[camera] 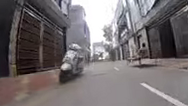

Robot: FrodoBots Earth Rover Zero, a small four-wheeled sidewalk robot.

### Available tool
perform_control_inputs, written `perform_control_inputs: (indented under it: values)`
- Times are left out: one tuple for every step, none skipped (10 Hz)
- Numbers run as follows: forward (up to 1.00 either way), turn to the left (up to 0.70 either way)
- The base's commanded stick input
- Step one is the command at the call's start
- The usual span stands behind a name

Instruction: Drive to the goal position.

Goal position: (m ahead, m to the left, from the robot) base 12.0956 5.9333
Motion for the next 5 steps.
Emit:
perform_control_inputs:
  values:
    - [1.00, -0.40]
    - [1.00, -0.09]
    - [1.00, 0.00]
    - [1.00, 0.00]
    - [1.00, 0.00]
